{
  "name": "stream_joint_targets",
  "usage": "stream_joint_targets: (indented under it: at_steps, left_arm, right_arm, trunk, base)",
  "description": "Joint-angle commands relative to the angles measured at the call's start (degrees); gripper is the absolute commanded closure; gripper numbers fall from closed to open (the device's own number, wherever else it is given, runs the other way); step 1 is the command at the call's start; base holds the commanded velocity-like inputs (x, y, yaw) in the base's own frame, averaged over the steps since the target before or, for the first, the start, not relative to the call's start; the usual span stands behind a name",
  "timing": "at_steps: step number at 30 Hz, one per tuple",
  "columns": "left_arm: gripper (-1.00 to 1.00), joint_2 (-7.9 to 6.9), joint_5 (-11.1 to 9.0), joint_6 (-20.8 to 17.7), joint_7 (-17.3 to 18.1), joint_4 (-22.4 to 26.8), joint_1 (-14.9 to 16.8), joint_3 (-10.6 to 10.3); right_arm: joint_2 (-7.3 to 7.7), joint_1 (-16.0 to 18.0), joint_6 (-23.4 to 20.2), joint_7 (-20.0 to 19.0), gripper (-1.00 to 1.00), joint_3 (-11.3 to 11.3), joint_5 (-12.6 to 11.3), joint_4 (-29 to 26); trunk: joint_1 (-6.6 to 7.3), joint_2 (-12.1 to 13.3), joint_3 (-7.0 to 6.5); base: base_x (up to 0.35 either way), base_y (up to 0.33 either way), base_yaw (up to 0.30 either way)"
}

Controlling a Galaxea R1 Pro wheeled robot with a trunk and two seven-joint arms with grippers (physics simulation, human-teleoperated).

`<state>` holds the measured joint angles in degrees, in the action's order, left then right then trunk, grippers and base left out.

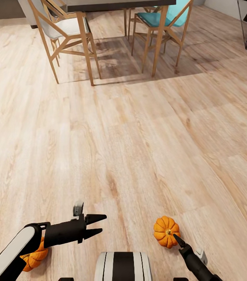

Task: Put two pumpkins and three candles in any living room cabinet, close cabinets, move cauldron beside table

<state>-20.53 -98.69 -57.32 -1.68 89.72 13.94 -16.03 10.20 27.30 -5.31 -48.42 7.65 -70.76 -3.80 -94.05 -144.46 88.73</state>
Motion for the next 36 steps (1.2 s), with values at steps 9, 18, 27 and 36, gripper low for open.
stream_joint_targets:
  at_steps: [9, 18, 27, 36]
  left_arm:
    - [-1.00, -0.04, -0.28, -0.07, -0.17, 0.01, 0.03, -0.06]
    - [-1.00, -0.04, -0.31, -0.06, -0.17, 0.01, 0.03, -0.06]
    - [-1.00, -0.04, -0.29, -0.06, -0.17, -0.01, 0.03, -0.06]
    - [-1.00, -0.04, -0.27, 0.02, -0.18, -0.06, 0.03, -0.14]
  right_arm:
    - [0.01, 0.02, -0.49, -0.18, -1.00, 0.34, -0.61, 0.02]
    - [0.01, 0.03, -0.47, -0.18, -1.00, 0.34, -0.61, 0.02]
    - [0.00, 0.00, -0.41, -0.12, -1.00, 0.34, -0.61, 0.02]
    - [-0.07, 0.03, -0.25, 0.92, -1.00, 0.34, -0.61, -0.01]
  trunk:
    - [-0.12, -0.08, 1.14]
    - [-0.17, -0.11, 1.58]
    - [-0.17, -0.11, 1.58]
    - [-0.17, -0.11, 1.58]
  base:
    - [0.000, 0.000, 0.000]
    - [0.001, 0.000, 0.000]
    - [0.066, 0.034, 0.000]
    - [0.089, 0.001, 0.000]
